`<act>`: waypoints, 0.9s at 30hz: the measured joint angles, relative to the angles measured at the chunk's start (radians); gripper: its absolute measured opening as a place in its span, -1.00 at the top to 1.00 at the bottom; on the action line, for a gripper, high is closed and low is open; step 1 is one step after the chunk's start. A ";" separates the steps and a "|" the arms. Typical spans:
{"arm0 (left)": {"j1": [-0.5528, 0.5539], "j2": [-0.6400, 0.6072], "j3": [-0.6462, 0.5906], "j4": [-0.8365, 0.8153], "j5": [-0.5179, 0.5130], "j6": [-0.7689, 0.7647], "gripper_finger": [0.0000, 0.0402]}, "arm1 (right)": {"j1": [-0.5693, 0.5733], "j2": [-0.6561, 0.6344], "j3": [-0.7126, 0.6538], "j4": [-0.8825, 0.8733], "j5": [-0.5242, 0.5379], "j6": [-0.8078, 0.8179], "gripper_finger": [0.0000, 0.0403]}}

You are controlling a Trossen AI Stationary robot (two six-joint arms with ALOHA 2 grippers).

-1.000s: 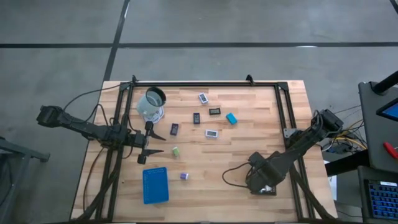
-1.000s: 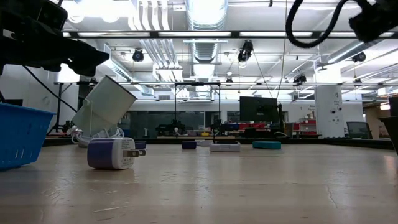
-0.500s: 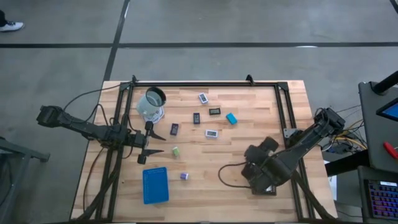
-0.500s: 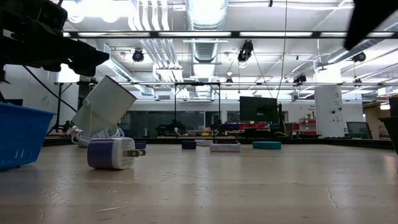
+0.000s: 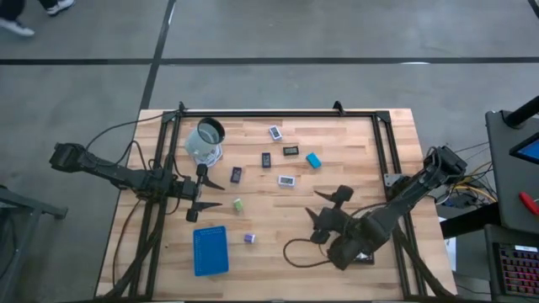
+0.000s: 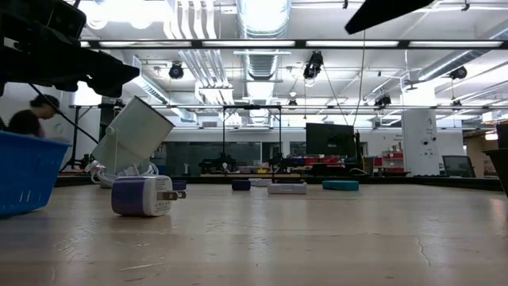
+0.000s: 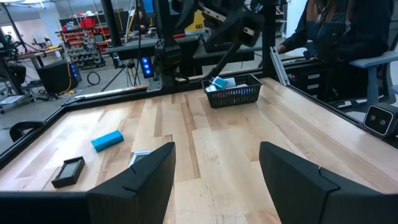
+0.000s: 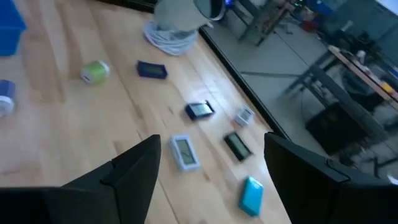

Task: Pick & Place Office items
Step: Put the purple charger adapter into the black bin

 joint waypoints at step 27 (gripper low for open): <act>0.000 0.000 0.000 0.000 0.000 0.000 -0.18 | -0.389 0.140 -0.341 1.346 -0.959 -0.893 -0.40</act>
